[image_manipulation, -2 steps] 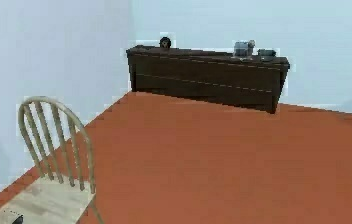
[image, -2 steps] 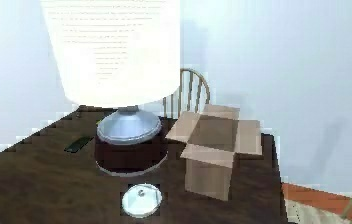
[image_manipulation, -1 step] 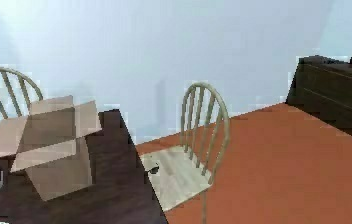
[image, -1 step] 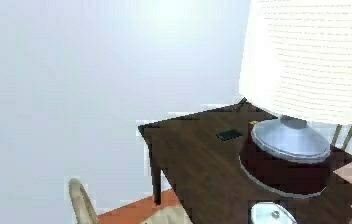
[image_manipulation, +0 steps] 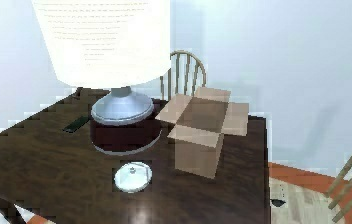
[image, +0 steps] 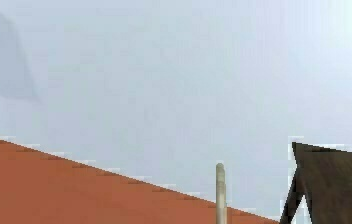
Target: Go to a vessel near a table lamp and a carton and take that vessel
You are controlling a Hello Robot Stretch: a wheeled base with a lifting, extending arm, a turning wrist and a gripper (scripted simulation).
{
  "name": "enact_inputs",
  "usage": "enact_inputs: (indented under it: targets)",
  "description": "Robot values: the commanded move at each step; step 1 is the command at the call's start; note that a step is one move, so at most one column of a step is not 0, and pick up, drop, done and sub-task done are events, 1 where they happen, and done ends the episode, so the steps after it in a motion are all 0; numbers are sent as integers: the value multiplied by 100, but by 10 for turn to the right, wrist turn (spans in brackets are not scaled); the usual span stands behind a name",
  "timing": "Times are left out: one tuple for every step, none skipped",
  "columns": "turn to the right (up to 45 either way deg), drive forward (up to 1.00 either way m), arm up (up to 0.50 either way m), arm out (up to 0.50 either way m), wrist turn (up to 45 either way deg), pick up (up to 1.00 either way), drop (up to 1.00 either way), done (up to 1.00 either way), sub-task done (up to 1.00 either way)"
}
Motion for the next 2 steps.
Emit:
enact_inputs:
  targets:
    - [-90, 0, 0, 0, 0, 0, 0, 0, 0]
    - [0, 0, 50, 0, 0, 0, 0, 0, 0]
